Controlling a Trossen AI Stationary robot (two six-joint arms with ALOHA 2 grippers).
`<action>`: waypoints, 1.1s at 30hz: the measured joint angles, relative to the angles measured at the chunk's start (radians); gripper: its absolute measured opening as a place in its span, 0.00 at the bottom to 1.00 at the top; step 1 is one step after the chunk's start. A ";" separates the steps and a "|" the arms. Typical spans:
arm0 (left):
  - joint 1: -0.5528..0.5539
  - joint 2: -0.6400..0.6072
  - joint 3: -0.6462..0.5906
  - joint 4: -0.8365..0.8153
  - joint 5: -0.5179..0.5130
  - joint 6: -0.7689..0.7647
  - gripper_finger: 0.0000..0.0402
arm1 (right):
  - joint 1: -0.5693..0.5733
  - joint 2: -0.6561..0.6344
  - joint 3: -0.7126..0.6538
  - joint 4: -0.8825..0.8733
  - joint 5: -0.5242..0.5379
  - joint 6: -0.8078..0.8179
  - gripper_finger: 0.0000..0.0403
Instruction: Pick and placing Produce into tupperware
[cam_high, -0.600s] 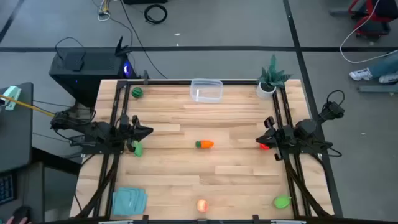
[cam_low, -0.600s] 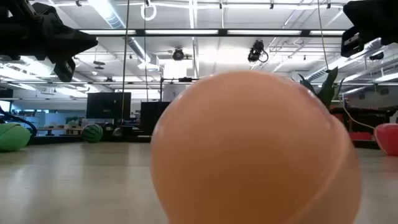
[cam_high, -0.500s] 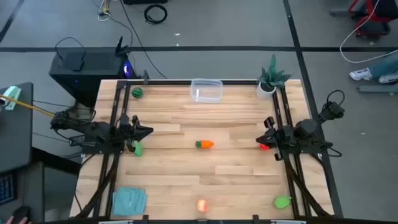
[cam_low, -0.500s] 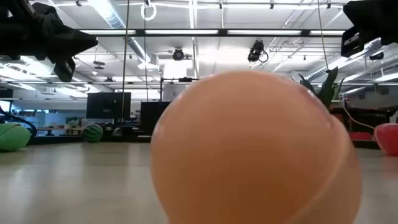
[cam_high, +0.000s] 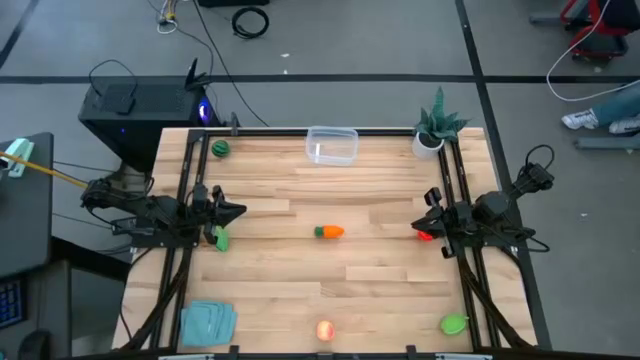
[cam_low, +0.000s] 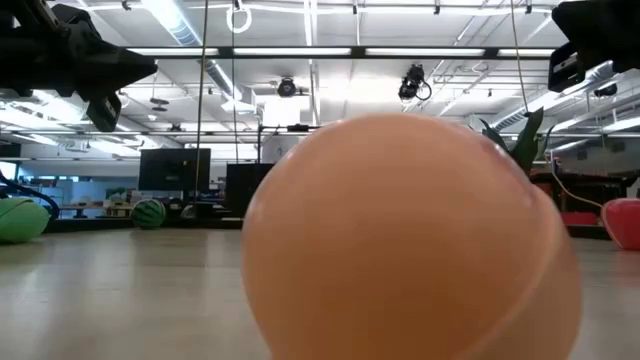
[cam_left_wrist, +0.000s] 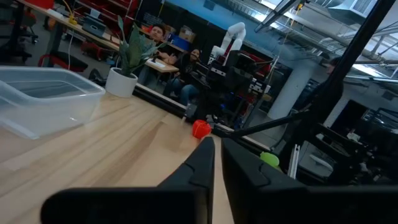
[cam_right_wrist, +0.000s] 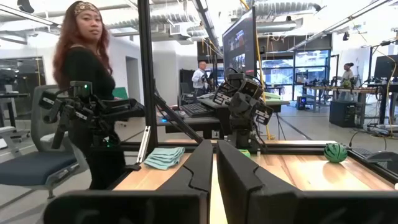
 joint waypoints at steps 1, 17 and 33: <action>0.000 0.000 0.000 0.000 0.000 0.000 0.10 | 0.000 0.000 0.000 0.000 0.000 0.000 0.07; 0.000 0.000 0.000 0.000 0.000 0.000 0.07 | 0.000 0.000 0.000 0.000 0.000 0.000 0.07; 0.000 0.000 0.000 0.000 0.000 0.000 0.09 | 0.000 0.000 0.000 0.000 0.000 0.000 0.07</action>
